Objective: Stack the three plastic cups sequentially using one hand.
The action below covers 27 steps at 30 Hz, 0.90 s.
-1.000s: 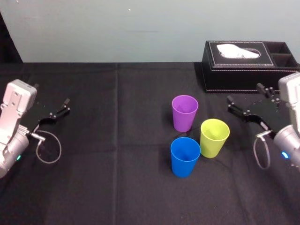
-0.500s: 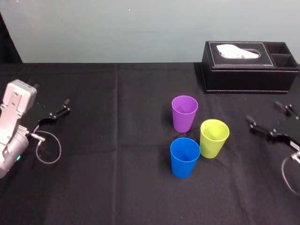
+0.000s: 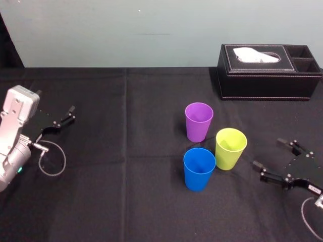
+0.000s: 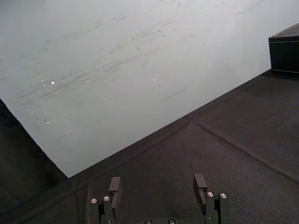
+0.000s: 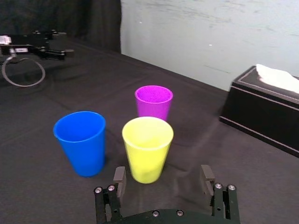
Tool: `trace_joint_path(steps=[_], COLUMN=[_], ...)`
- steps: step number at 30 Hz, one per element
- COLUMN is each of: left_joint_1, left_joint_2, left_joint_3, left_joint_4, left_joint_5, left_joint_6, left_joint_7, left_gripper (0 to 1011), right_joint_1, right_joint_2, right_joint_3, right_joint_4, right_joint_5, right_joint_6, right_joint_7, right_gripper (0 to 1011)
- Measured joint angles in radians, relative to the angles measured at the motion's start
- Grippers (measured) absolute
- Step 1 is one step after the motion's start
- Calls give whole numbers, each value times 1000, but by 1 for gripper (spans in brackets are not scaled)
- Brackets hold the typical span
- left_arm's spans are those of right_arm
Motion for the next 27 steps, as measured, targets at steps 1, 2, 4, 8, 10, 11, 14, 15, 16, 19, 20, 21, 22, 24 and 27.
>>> trace_joint_path(steps=[1,2,4,8,10,11,14,15,16,19,20,21,22,24,27], left_joint_1=[0,0,0,0,0,0,0,0,0,0,0,0,0,0,0], left_joint_2=[0,0,0,0,0,0,0,0,0,0,0,0,0,0,0], left_joint_3=[0,0,0,0,0,0,0,0,0,0,0,0,0,0,0], left_joint_4=[0,0,0,0,0,0,0,0,0,0,0,0,0,0,0], left_joint_5=[0,0,0,0,0,0,0,0,0,0,0,0,0,0,0], left_joint_6=[0,0,0,0,0,0,0,0,0,0,0,0,0,0,0], left_joint_7=[0,0,0,0,0,0,0,0,0,0,0,0,0,0,0], left_gripper=[1011,1011,1011,1011,1011,1011,1011,1011,1011,1011,1011,1011,1011,1012,1011], right_joint_1=[2,3,7,10,12,14,19,20,22,29,31,37,40,49,63], right_joint_2=[-5,-9,-20,-39,-50,-61,-82,-87,-92,-110,-115,-126,-132,-148,-168], right_joint_3=[-5,-8,-16,-27,-32,-35,-40,-41,-43,-50,-51,-53,-53,-54,-57], right_joint_4=[1,1,1,-3,-6,-8,-12,-13,-14,-14,-14,-10,-7,0,13], right_joint_5=[-5,-7,-14,-25,-28,-28,-31,-33,-36,-48,-51,-54,-55,-60,-68], right_joint_6=[-1,-1,4,18,29,44,71,76,81,99,104,113,118,128,136], right_joint_7=[9,12,18,21,20,16,3,0,-2,-13,-15,-22,-25,-31,-36], right_gripper=[1003,1003,1003,1003,1003,1003,1003,1003,1003,1003,1003,1003,1003,1003,1003])
